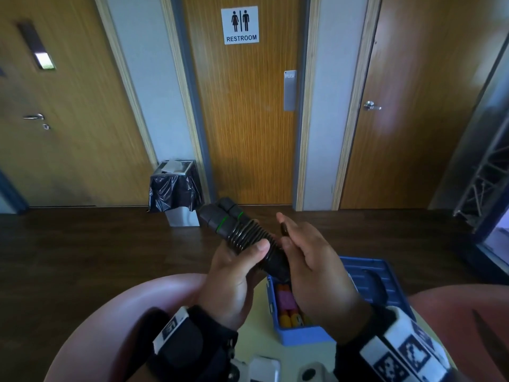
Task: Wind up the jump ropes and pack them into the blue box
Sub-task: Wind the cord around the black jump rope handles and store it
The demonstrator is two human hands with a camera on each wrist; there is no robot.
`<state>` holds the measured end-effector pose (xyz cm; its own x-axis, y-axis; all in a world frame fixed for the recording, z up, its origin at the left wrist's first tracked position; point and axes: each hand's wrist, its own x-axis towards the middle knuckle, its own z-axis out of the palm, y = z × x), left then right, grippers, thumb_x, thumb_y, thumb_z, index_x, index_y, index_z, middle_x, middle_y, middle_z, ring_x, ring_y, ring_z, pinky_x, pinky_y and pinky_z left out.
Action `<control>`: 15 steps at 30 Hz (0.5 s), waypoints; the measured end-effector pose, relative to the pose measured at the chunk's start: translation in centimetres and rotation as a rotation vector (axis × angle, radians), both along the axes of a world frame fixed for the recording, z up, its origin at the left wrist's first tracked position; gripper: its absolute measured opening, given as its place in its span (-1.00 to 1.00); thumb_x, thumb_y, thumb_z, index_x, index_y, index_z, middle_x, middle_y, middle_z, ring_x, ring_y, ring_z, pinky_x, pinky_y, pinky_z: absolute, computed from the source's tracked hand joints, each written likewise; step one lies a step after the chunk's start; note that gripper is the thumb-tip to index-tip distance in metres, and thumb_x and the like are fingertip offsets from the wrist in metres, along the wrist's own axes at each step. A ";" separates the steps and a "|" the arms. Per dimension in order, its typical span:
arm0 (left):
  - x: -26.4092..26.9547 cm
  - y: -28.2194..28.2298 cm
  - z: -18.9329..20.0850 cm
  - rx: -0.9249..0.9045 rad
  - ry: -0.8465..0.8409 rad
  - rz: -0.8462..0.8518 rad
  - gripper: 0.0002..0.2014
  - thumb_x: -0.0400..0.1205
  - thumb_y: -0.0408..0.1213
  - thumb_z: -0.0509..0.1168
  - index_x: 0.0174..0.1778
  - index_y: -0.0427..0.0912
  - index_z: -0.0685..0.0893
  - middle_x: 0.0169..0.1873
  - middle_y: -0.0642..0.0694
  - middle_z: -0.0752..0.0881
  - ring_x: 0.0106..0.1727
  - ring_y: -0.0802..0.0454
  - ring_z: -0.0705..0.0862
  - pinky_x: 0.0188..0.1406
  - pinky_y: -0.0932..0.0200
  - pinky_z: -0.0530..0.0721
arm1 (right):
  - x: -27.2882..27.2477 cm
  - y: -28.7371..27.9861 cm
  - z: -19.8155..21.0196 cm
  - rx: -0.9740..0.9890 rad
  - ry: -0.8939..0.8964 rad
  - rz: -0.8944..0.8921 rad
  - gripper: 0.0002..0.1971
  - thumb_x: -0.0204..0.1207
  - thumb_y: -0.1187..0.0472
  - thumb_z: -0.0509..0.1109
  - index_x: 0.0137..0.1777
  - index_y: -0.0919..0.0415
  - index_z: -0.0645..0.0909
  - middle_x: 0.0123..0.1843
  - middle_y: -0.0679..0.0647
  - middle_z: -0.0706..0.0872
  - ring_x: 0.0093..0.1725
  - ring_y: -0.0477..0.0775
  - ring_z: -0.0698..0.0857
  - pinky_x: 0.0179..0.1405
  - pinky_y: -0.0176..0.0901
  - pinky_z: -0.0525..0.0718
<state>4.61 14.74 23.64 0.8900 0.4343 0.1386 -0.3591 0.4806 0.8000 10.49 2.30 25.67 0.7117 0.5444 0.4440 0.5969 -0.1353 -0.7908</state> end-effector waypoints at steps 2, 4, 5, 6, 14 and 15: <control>-0.2 0.1 0.3 0.068 -0.004 -0.012 -0.70 0.33 -0.21 0.53 -0.04 -0.15 0.78 -0.06 -0.37 0.66 0.06 -0.33 0.64 0.14 -0.24 0.60 | 0.3 -0.4 0.4 -0.085 -0.111 0.011 -0.61 0.76 0.23 0.18 0.55 0.06 0.50 0.07 -0.17 0.60 0.13 -0.30 0.57 0.05 -0.59 0.43; -0.2 0.1 0.4 0.104 -0.017 -0.021 -0.72 0.37 -0.20 0.52 -0.03 -0.17 0.76 -0.03 -0.41 0.64 0.08 -0.37 0.62 0.19 -0.31 0.55 | 0.3 -0.8 0.8 -0.073 -0.139 0.014 -0.67 0.74 0.25 0.22 0.45 0.08 0.62 0.01 -0.15 0.63 0.06 -0.23 0.62 -0.04 -0.54 0.47; -0.2 0.0 0.4 0.092 -0.025 -0.018 -0.70 0.37 -0.21 0.53 -0.01 -0.19 0.75 0.00 -0.41 0.62 0.10 -0.38 0.60 0.21 -0.33 0.52 | 0.2 -1.0 1.0 -0.033 -0.119 0.016 -0.70 0.73 0.25 0.26 0.39 0.09 0.67 -0.01 -0.16 0.67 0.05 -0.22 0.65 -0.05 -0.52 0.49; -0.1 0.0 0.6 0.066 -0.038 -0.015 -0.67 0.36 -0.21 0.56 0.01 -0.21 0.73 0.04 -0.42 0.60 0.11 -0.38 0.58 0.22 -0.35 0.50 | 0.1 -1.2 1.3 0.023 -0.068 0.016 -0.72 0.70 0.25 0.30 0.34 0.07 0.71 -0.01 -0.18 0.71 0.06 -0.23 0.68 -0.06 -0.53 0.52; 0.3 -0.5 1.5 0.053 -0.093 -0.018 -0.76 0.37 -0.23 0.50 -0.07 -0.18 0.77 -0.08 -0.35 0.62 -0.01 -0.27 0.60 0.03 -0.14 0.59 | -0.1 -0.9 1.7 -0.055 -0.093 0.000 -0.57 0.75 0.20 0.17 0.61 0.09 0.43 0.26 -0.27 0.55 0.23 -0.64 0.44 0.19 -0.72 0.36; 0.3 -0.5 1.6 0.057 -0.082 -0.020 -0.75 0.38 -0.23 0.50 -0.06 -0.19 0.76 -0.09 -0.36 0.62 -0.01 -0.27 0.61 0.02 -0.14 0.60 | 0.0 -0.9 1.7 -0.081 -0.123 -0.008 -0.57 0.76 0.22 0.16 0.61 0.10 0.42 0.27 -0.24 0.54 0.21 -0.65 0.42 0.18 -0.75 0.32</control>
